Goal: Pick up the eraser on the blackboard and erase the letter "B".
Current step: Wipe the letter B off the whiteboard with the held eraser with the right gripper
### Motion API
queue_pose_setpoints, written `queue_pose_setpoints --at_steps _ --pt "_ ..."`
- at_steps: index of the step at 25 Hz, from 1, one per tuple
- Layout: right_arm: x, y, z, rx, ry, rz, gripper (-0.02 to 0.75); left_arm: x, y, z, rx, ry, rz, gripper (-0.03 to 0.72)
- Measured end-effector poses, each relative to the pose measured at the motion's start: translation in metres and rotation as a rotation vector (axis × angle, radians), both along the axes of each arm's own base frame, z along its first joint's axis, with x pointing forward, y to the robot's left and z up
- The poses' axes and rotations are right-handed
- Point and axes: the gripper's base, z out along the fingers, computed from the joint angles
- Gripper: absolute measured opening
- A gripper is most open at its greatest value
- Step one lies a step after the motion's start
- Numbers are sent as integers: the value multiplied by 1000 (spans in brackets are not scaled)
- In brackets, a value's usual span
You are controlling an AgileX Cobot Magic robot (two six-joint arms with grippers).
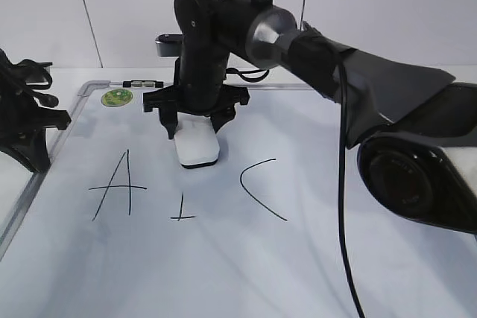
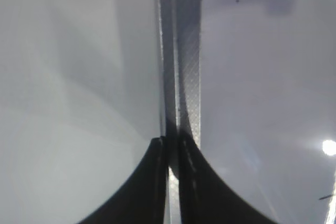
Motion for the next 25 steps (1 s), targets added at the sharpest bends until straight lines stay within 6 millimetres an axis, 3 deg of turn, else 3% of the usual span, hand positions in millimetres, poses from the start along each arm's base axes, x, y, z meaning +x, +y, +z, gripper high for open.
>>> queue_pose_setpoints --at_steps 18,22,25 --pt "-3 1 7 15 -10 85 559 0 0 0 0 0 0 16" --pt "-10 6 12 -11 -17 106 559 0 0 0 0 -2 0 16" --pt "-16 9 31 -4 -46 121 559 0 0 0 0 -2 0 16"
